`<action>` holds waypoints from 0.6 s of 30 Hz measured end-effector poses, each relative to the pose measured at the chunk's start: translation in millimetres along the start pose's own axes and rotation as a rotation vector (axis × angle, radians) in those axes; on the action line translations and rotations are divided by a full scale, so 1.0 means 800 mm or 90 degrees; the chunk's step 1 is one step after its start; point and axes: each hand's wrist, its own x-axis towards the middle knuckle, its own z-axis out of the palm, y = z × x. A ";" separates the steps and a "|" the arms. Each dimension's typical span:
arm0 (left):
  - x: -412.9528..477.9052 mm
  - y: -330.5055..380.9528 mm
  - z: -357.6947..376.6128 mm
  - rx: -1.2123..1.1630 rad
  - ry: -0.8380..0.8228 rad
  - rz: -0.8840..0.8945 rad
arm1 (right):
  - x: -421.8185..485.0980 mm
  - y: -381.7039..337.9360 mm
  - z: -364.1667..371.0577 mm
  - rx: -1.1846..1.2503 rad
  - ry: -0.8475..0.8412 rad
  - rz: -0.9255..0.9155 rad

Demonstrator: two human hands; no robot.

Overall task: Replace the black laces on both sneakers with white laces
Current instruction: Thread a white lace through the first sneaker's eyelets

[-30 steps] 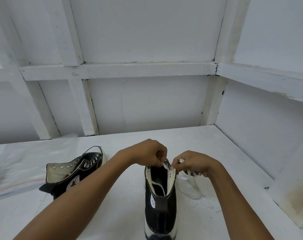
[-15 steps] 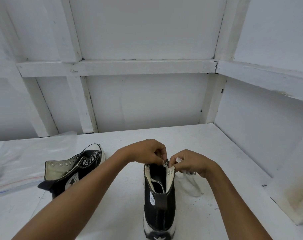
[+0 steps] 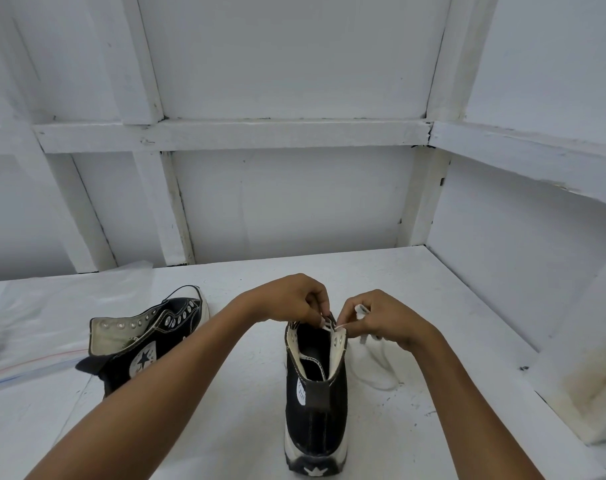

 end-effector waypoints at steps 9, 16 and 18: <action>-0.005 -0.017 -0.015 0.020 0.081 -0.030 | 0.001 0.012 -0.005 0.035 0.018 -0.075; -0.013 -0.028 -0.020 0.042 0.050 -0.049 | 0.000 0.010 -0.005 0.002 -0.044 -0.079; -0.015 -0.030 -0.021 0.032 0.036 -0.056 | -0.001 0.008 -0.007 -0.011 -0.065 -0.081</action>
